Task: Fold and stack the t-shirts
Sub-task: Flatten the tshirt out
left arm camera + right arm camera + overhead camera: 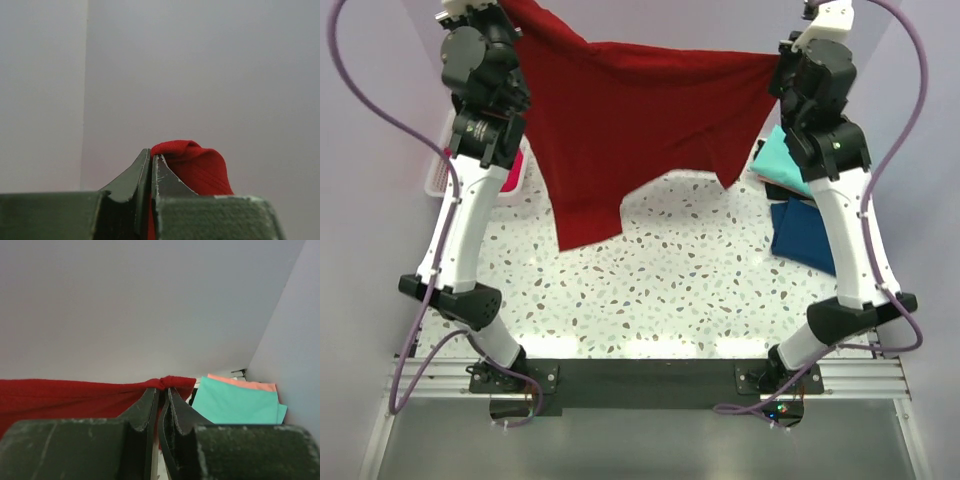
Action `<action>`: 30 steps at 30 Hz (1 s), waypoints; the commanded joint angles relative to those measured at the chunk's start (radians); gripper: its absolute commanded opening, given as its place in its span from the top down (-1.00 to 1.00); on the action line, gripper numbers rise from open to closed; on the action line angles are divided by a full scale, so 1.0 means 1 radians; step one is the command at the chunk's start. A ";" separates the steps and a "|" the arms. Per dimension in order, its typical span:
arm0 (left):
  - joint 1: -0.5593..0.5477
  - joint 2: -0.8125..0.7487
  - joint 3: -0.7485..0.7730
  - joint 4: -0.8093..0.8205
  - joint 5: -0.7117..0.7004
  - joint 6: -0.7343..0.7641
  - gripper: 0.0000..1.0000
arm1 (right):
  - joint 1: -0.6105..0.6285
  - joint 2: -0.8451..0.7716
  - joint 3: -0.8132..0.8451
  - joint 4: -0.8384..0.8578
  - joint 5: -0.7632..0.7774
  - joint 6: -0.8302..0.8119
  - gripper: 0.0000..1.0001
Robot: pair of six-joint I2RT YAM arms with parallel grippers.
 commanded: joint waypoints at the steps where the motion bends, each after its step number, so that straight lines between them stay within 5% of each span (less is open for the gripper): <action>1: 0.011 -0.192 -0.046 0.117 -0.036 0.045 1.00 | -0.002 -0.195 -0.053 0.071 -0.040 0.026 1.00; 14: 0.011 -0.485 -0.163 0.057 -0.050 0.045 1.00 | -0.001 -0.420 -0.140 -0.020 -0.091 0.048 1.00; 30: 0.009 -0.232 -0.069 0.154 -0.030 0.097 1.00 | -0.002 -0.223 -0.104 0.089 -0.074 0.041 1.00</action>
